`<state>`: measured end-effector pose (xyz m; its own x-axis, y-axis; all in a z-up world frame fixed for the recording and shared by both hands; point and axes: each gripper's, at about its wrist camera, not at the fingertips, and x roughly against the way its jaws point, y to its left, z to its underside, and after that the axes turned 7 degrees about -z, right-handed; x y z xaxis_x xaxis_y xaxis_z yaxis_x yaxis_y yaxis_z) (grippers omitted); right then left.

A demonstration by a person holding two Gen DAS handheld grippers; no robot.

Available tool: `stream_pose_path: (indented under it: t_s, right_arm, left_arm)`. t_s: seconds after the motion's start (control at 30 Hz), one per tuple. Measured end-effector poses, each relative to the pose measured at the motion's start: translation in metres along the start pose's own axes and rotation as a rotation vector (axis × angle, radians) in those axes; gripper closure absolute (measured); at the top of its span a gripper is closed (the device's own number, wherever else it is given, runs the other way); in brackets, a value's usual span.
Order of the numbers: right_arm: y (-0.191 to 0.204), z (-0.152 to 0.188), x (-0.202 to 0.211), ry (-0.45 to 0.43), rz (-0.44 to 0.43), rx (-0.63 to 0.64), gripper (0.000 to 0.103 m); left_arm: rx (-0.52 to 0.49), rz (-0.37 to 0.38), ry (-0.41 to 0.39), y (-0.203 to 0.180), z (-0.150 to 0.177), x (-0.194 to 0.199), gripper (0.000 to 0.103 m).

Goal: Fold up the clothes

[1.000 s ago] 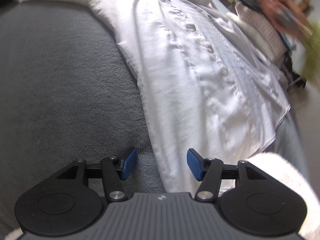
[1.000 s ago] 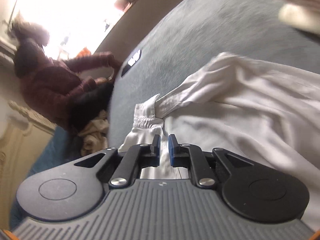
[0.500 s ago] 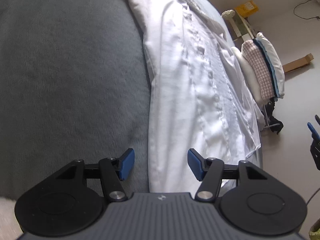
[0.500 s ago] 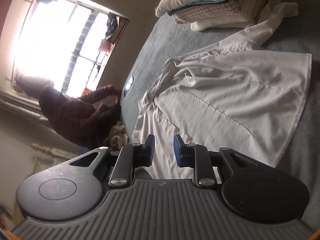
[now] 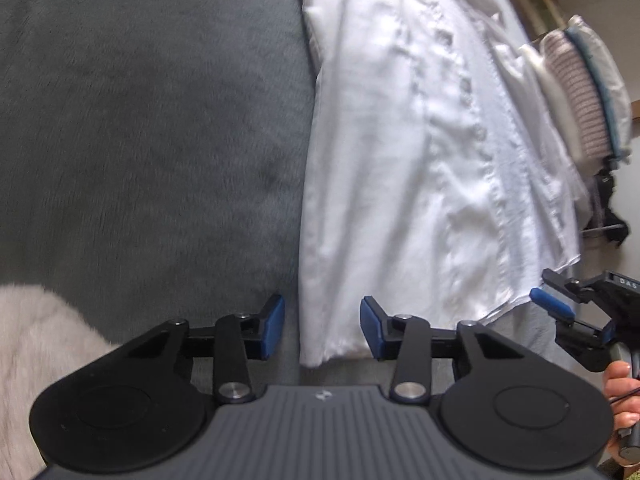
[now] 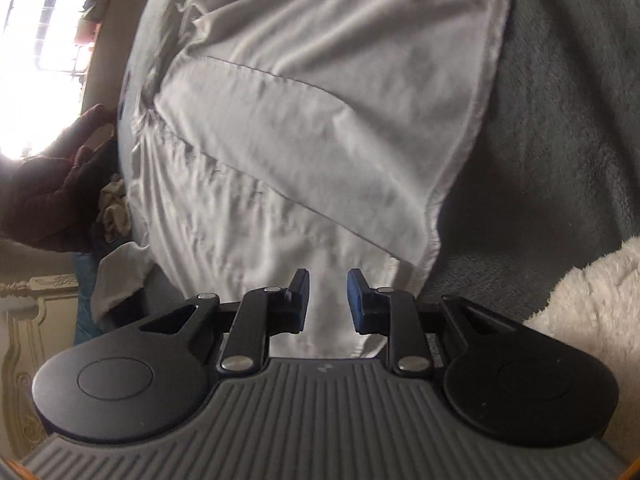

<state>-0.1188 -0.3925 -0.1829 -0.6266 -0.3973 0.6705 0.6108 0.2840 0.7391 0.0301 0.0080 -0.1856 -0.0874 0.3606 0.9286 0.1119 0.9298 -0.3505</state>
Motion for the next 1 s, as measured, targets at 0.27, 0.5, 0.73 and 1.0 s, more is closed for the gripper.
stream_pose_path:
  t_s: [0.27,0.5,0.73,1.0]
  right_arm:
    - [-0.022,0.004,-0.003,0.000,0.060,0.005,0.073]
    - [-0.031,-0.004,-0.016,0.052,0.054,-0.037,0.050]
    - [-0.028,-0.005,-0.027,0.013,0.091,0.012,0.077]
    - [-0.018,-0.002,-0.021,0.002,0.121,0.123,0.103]
  left_arm:
    - [-0.036,-0.075,-0.017,-0.008,0.011,-0.001,0.069]
    - [0.021,-0.065,-0.045,-0.006,0.015,-0.004,0.072]
    - [0.012,-0.069,-0.044,-0.009,0.017,-0.005,0.100]
    - [0.038,-0.085,-0.036,-0.011,0.019,-0.002,0.102]
